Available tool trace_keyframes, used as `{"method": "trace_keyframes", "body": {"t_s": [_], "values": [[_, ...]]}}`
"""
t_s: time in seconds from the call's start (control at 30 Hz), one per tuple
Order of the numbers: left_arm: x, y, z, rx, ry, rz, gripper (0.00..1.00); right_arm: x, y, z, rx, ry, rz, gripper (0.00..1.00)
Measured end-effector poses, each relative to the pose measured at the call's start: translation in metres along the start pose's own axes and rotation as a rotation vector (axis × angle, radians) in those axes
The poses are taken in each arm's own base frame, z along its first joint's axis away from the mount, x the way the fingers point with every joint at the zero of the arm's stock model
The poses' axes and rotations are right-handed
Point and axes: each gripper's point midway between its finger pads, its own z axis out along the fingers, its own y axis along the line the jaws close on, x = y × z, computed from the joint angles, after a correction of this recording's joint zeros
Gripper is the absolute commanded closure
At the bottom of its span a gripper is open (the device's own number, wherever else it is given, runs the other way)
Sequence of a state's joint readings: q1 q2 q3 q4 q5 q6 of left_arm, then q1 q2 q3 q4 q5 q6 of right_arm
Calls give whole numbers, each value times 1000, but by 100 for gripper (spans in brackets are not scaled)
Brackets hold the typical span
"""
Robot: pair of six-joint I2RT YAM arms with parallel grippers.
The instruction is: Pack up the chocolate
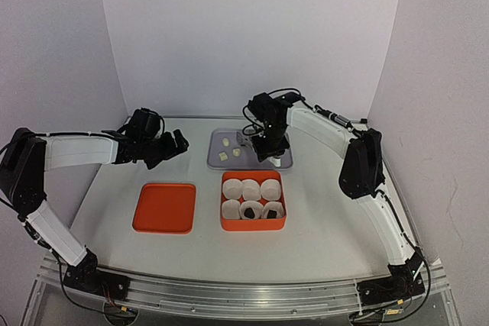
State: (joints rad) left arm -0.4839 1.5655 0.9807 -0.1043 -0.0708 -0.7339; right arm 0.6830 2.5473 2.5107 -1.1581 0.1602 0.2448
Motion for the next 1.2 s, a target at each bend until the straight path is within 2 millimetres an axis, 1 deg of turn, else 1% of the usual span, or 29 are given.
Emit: {"method": "trace_keyframes", "body": {"t_s": [0.3, 0.53, 0.87, 1.2], "values": [[1, 1, 0, -2, 1, -4, 0, 0, 0, 4, 2, 4, 0, 66], [3, 3, 1, -7, 6, -7, 0, 2, -1, 11, 9, 11, -1, 67], [3, 3, 1, -9, 4, -23, 0, 1, -3, 11, 26, 5, -12, 70], [2, 4, 1, -14, 0, -26, 0, 0, -7, 11, 45, 0, -41, 71]]}}
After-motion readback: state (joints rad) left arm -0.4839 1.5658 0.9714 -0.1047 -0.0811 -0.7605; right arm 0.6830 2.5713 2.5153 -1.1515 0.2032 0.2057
